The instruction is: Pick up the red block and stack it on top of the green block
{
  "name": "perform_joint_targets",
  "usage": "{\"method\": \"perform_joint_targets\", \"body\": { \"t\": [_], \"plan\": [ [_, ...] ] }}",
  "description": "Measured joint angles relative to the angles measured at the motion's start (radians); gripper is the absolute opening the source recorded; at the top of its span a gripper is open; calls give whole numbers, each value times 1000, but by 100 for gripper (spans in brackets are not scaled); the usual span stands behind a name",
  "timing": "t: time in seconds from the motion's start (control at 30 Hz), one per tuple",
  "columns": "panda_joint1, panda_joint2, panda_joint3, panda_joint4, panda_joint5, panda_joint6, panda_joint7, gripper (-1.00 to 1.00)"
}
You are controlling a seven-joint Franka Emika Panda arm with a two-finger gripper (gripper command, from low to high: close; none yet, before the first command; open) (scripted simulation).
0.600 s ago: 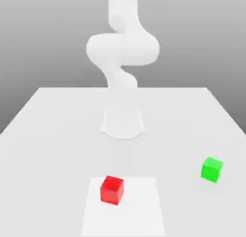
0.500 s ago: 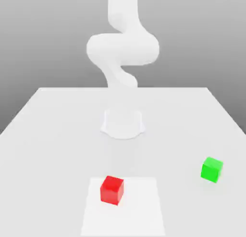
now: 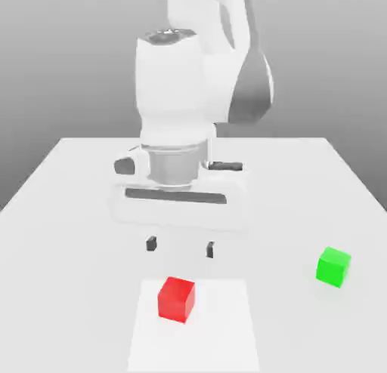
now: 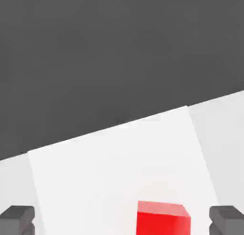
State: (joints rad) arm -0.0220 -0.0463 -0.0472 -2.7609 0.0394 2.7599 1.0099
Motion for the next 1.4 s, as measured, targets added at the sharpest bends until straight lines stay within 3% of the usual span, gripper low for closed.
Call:
{"method": "perform_joint_targets", "body": {
  "t": [0.27, 0.3, 0.53, 0.77, 0.9, 1.4],
  "plan": [
    [-15, 266, 16, 3, -3, 219, 16, 0],
    [-18, 286, 20, 5, 1, 236, 14, -100],
    [-23, 284, 24, 5, -5, 235, 18, -100],
    [-18, 73, 13, -25, -39, 54, 44, -100],
    [-9, 35, 84, -24, -34, 15, 139, -100],
    [376, -27, 303, 1, 8, -70, 566, -100]
  ]
}}
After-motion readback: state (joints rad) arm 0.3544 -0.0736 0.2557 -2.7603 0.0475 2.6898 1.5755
